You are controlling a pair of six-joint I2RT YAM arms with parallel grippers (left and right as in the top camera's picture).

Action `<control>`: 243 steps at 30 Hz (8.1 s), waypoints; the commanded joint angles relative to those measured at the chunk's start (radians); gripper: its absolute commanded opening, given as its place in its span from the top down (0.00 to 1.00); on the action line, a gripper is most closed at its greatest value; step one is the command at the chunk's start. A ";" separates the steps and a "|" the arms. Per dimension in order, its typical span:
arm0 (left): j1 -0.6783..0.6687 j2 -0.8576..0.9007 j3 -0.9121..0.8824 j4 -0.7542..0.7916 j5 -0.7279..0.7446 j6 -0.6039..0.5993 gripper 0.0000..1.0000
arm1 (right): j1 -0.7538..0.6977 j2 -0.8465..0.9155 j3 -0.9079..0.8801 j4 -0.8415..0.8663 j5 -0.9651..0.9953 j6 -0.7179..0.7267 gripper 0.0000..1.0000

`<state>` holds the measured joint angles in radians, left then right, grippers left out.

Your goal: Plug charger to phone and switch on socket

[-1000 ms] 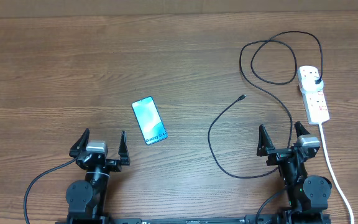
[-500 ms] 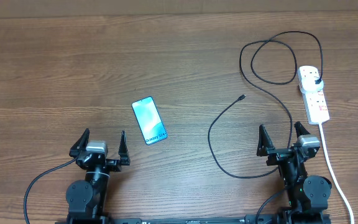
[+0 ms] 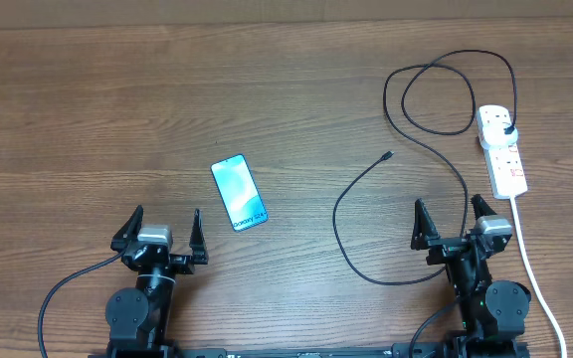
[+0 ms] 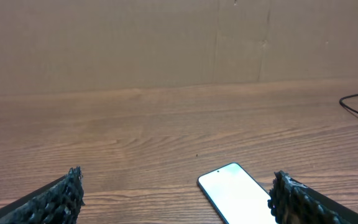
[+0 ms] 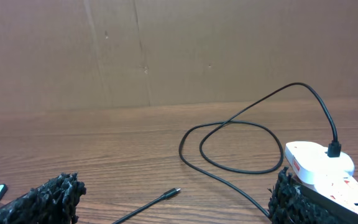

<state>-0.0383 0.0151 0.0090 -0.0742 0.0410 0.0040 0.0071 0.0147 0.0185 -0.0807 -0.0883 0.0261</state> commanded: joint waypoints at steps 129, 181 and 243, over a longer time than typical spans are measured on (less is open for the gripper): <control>-0.278 1.480 1.418 -0.870 -0.027 -0.525 0.00 | 0.003 -0.012 -0.011 0.003 0.009 -0.001 0.00; -0.274 2.042 1.476 -1.000 0.029 -0.661 0.00 | 0.003 -0.012 -0.011 0.003 0.009 -0.001 0.00; -0.257 2.042 1.296 -0.814 0.023 -0.726 0.30 | 0.003 -0.012 -0.011 0.003 0.009 -0.002 0.00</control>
<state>-0.3050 2.0232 1.3449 -0.9096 0.0399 -0.7097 0.0071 0.0147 0.0185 -0.0803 -0.0879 0.0257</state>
